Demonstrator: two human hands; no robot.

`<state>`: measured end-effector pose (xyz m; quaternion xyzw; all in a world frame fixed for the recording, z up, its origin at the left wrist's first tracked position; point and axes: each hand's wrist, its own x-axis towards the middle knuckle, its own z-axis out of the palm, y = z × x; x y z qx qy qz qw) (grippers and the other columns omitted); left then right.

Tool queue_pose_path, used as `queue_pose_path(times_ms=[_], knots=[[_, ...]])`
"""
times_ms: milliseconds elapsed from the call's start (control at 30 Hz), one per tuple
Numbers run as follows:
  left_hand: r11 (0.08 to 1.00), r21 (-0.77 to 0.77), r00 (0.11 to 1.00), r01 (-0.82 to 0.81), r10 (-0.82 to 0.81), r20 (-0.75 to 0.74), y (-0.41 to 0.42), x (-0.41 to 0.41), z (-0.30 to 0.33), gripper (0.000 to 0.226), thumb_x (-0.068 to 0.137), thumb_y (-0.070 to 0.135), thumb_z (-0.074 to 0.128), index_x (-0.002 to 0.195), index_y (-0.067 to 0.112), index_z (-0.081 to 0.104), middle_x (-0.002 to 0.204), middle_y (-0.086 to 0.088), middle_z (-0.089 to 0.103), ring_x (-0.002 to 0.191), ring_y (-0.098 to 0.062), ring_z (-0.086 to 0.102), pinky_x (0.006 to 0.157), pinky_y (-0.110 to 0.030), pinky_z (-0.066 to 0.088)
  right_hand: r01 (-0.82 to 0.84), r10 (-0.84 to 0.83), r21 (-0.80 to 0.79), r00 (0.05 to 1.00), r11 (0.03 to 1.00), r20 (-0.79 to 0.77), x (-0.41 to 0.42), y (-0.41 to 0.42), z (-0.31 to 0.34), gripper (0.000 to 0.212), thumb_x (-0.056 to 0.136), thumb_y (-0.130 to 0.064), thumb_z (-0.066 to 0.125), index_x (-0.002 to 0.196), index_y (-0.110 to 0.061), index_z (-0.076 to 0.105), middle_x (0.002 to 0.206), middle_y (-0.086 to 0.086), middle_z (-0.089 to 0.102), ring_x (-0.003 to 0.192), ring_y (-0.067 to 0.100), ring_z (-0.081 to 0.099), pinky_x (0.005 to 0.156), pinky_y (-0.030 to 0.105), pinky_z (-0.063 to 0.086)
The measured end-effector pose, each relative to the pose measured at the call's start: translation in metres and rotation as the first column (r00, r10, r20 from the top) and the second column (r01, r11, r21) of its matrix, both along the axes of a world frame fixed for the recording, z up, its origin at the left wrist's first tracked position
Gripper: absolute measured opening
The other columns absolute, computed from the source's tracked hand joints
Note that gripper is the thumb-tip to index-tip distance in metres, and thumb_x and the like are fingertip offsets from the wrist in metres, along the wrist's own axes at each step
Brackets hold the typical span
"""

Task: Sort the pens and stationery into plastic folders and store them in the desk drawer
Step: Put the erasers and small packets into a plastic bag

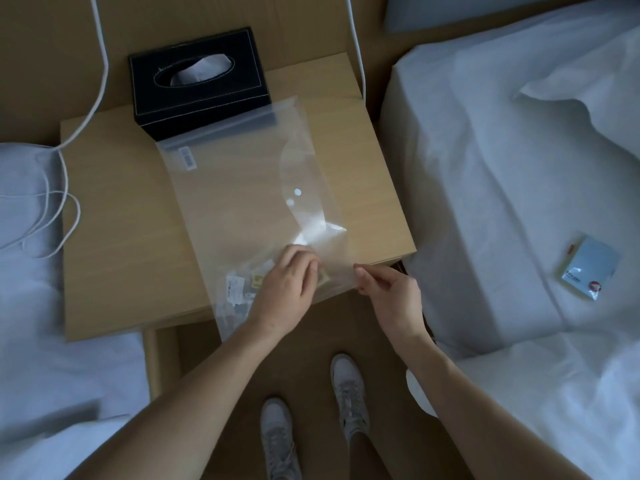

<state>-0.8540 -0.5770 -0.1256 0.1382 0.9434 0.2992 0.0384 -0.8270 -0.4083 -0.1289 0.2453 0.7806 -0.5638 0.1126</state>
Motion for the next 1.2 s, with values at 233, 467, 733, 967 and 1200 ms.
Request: queue_pose_path(times_ms=[233, 467, 733, 967, 1200], knots=[[0.931, -0.354, 0.995, 0.093, -0.103, -0.009, -0.013, -0.045, 0.007, 0.044, 0.098, 0.024, 0.040, 0.140, 0.013, 0.041, 0.149, -0.012, 0.031, 0.138, -0.029, 0.026, 0.113, -0.048, 0.022, -0.074, 0.077, 0.134, 0.997, 0.988, -0.015, -0.006, 0.000, -0.005, 0.011, 0.084, -0.009, 0.068, 0.094, -0.012, 0.072, 0.081, -0.003, 0.069, 0.075, 0.010, 0.065, 0.064, 0.011, 0.050], [0.846, -0.506, 0.959, 0.169, -0.024, 0.281, -0.015, -0.051, -0.006, 0.057, 0.101, 0.042, 0.019, 0.152, 0.023, -0.001, 0.158, 0.001, -0.016, 0.146, -0.022, -0.011, 0.117, -0.043, -0.005, -0.180, 0.188, 0.261, 0.982, 0.948, -0.005, -0.014, -0.001, 0.002, 0.010, 0.089, -0.010, 0.059, 0.097, -0.016, 0.062, 0.087, -0.006, 0.061, 0.074, 0.002, 0.056, 0.060, 0.002, 0.041], [0.896, -0.415, 0.937, 0.159, -0.004, 0.350, -0.021, -0.048, -0.012, 0.056, 0.101, 0.042, 0.019, 0.152, 0.023, 0.005, 0.158, 0.003, -0.017, 0.146, -0.022, -0.009, 0.116, -0.042, -0.003, -0.386, 0.471, 0.454, 0.878, 0.803, -0.086, -0.057, -0.014, 0.009, 0.041, 0.090, -0.010, 0.057, 0.131, -0.010, 0.050, 0.135, 0.006, 0.047, 0.123, 0.022, 0.044, 0.099, 0.024, 0.034], [0.929, -0.359, 0.969, 0.088, 0.005, 0.248, -0.023, -0.045, -0.018, 0.055, 0.101, 0.041, 0.024, 0.151, 0.019, 0.018, 0.158, 0.001, -0.006, 0.145, -0.017, 0.003, 0.117, -0.046, 0.011, -0.692, 0.771, 0.511, 0.631, 0.510, 0.086, -0.102, -0.032, -0.003, 0.057, 0.096, -0.015, 0.046, 0.149, -0.016, 0.022, 0.158, 0.004, 0.015, 0.145, 0.022, 0.012, 0.118, 0.034, 0.011], [0.982, -0.183, 0.967, -0.040, 0.084, 0.239, -0.025, -0.042, -0.022, 0.049, 0.099, 0.040, 0.033, 0.146, 0.025, 0.034, 0.154, -0.004, 0.006, 0.137, -0.024, 0.013, 0.116, -0.043, 0.021, -0.717, 0.821, 0.592, 0.550, 0.368, 0.155, -0.123, -0.045, -0.018, 0.065, 0.098, -0.037, 0.042, 0.151, -0.020, 0.009, 0.160, 0.000, -0.003, 0.146, 0.019, -0.006, 0.116, 0.035, -0.004]])
